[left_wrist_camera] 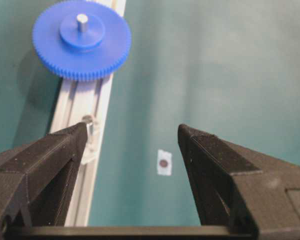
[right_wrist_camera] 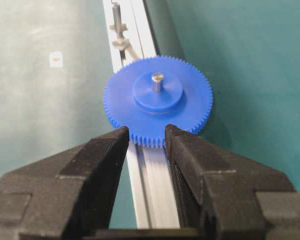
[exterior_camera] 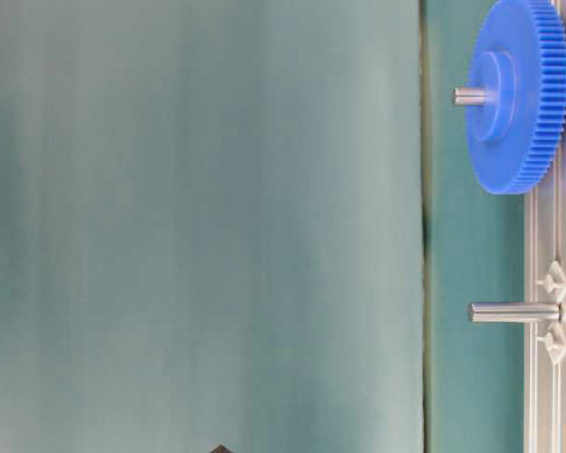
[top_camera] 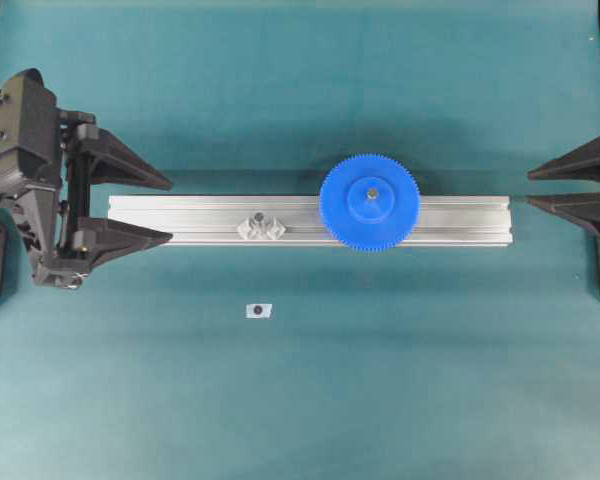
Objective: Find the location of the shaft and insert the large gear.
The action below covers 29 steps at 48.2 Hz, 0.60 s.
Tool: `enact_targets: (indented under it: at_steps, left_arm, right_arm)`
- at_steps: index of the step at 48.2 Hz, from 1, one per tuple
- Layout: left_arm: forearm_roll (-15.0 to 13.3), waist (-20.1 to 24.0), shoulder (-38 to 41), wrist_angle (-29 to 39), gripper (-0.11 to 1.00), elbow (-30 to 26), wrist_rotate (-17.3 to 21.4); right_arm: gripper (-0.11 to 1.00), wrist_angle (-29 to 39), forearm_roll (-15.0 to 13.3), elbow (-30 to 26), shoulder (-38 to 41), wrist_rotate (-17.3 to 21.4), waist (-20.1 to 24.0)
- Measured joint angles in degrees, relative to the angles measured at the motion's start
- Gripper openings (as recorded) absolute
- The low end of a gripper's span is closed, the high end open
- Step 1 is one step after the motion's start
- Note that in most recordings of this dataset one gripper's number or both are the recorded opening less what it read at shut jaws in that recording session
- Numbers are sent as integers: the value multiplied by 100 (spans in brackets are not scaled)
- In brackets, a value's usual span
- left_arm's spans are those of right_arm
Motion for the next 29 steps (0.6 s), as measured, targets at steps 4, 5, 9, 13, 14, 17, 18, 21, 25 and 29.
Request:
enact_targets:
  at_steps: [4, 5, 9, 13, 14, 17, 18, 21, 25, 29]
  left_arm:
    - [0, -9, 0, 0, 75, 9, 0]
    - [0, -9, 0, 9, 75, 9, 0]
    - [0, -9, 0, 9, 75, 0, 0]
    - [0, 0, 0, 0, 75, 9, 0]
    - [9, -9, 0, 9, 75, 9, 0]
    - [0, 0, 0, 9, 75, 9, 0]
    - [0, 0, 0, 0, 75, 9, 0]
    - [0, 0, 0, 0, 75, 0, 0]
    - [0, -9, 0, 0, 75, 9, 0]
    - [9, -9, 0, 9, 75, 35, -9]
  right_arm:
    - [46, 0, 0, 0, 0, -9, -9]
    - [46, 0, 0, 0, 0, -9, -9]
    - [46, 0, 0, -9, 0, -9, -9]
    - [46, 0, 0, -9, 0, -9, 0]
    - [46, 0, 0, -9, 0, -9, -9]
    - [46, 0, 0, 0, 0, 0, -9]
    - [46, 0, 0, 0, 0, -9, 0]
    - [46, 0, 0, 0, 0, -9, 0]
    - [46, 0, 0, 0, 0, -9, 0]
    - [46, 0, 0, 9, 0, -9, -9]
